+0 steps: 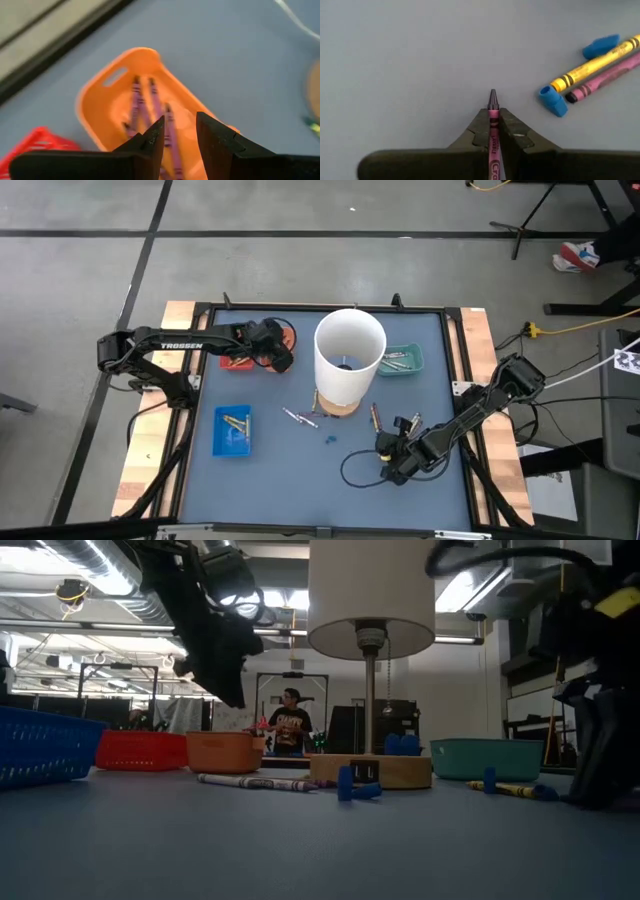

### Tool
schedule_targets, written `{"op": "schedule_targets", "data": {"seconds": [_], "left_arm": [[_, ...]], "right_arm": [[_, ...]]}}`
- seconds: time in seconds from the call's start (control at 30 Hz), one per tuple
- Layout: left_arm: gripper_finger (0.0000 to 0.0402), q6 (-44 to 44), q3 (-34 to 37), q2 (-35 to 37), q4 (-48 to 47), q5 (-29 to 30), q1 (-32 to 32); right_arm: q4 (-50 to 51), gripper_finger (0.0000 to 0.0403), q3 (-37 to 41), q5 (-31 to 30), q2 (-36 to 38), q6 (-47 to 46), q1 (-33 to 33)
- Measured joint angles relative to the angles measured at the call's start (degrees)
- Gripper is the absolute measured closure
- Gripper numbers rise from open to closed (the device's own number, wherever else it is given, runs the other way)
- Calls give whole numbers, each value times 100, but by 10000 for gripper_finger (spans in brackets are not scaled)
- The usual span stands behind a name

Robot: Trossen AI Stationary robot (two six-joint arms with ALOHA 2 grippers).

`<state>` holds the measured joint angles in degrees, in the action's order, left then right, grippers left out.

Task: Sort crayons
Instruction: Put the violet crayon into the blue bin

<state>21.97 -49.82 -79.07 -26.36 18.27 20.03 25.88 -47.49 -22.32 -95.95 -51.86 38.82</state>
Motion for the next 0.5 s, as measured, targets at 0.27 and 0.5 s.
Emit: {"op": "schedule_targets", "data": {"seconds": [0.27, 0.5], "left_arm": [[305, 29, 0, 0, 9, -1323, -126], [305, 38, 0, 0, 26, -1772, -940]], "right_arm": [[-41, 387, -475, 3, -1, 550, -1], [-60, 388, -970, 9, 1, 886, -1]]}}
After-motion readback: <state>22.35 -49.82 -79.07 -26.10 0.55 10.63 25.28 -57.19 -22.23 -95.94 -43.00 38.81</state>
